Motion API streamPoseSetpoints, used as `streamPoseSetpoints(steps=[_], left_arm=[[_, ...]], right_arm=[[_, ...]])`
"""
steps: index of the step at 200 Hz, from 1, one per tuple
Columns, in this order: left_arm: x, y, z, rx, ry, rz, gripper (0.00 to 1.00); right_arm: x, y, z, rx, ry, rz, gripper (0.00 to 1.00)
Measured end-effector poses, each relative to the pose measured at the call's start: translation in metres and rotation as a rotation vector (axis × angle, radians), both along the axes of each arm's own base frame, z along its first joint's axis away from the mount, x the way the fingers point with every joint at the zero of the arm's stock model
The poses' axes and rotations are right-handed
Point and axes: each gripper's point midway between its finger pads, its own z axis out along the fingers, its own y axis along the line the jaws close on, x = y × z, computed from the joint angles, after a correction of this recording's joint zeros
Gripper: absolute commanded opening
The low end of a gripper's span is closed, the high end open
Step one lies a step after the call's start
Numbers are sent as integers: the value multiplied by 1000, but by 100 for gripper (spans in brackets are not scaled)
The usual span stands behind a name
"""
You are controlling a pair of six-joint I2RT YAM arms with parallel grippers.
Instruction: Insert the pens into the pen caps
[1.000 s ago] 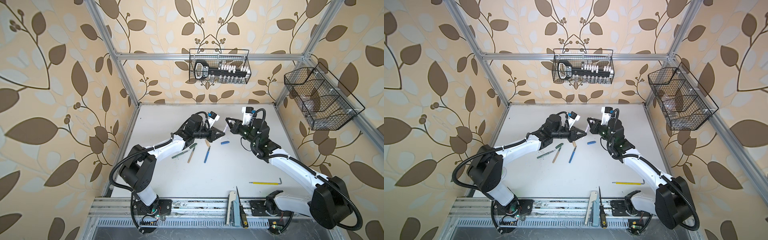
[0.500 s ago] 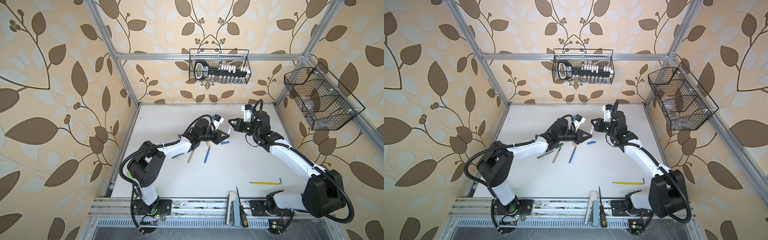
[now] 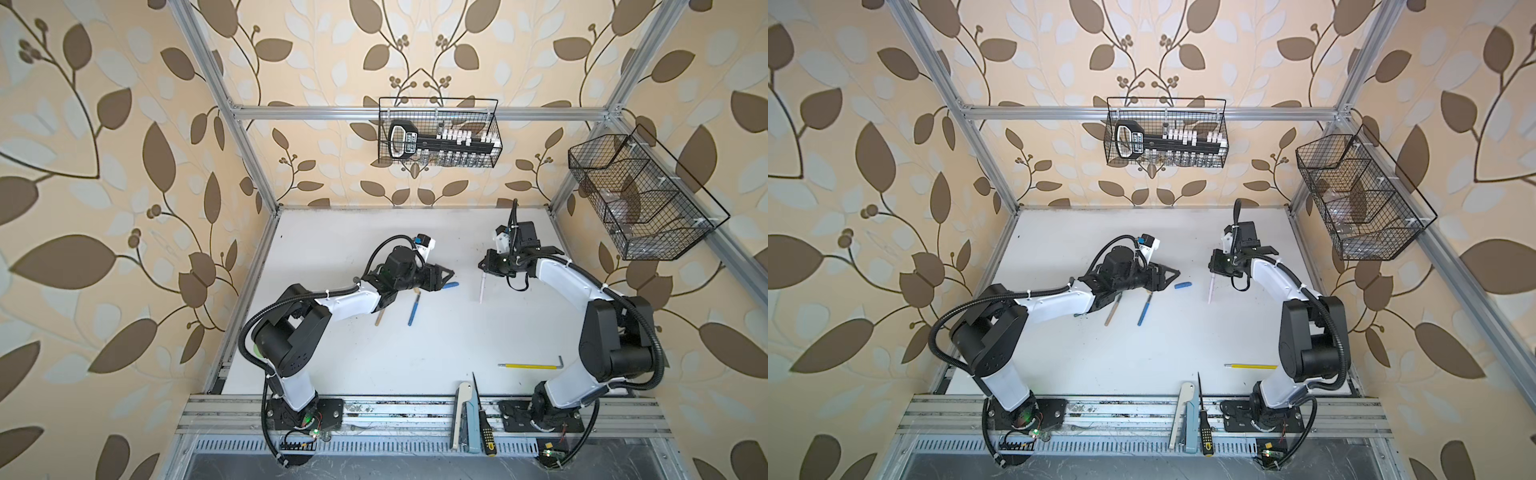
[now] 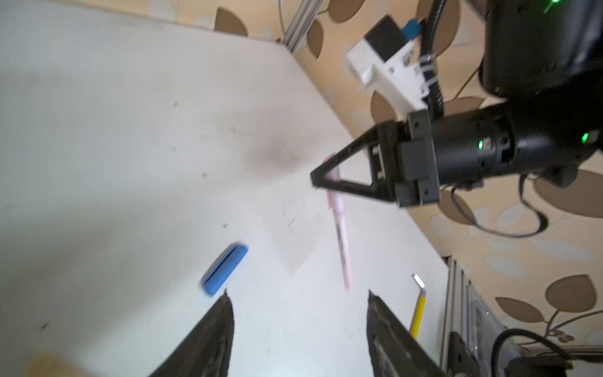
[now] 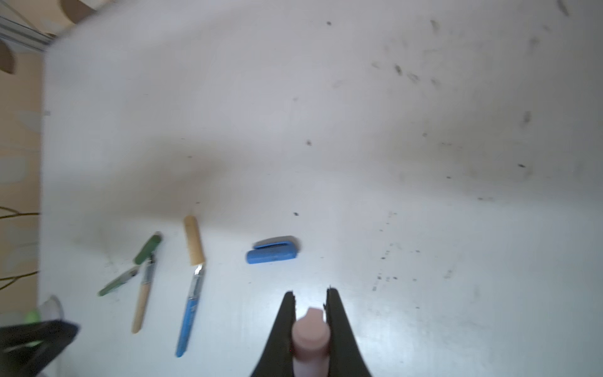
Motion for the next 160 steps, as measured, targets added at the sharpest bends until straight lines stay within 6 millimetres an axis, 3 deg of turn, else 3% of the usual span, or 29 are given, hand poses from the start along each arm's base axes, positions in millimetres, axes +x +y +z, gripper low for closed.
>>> streamPoseSetpoints(steps=[33,47,76,120,160], left_arm=[[-22,37,5,133,43,54,68],[-35,53,3,178,67,71,68],[-56,74,-22,286,145,85,64],[-82,85,-93,507,300,70,61],[-92,90,-109,574,334,79,60]], right_arm=[[-3,-25,-55,-110,151,-19,0],[-6,-29,-69,-140,196,-15,0],[5,-35,-68,-181,202,-9,3],[17,-43,-65,-237,181,-6,20],[17,-46,-77,-260,207,6,38]])
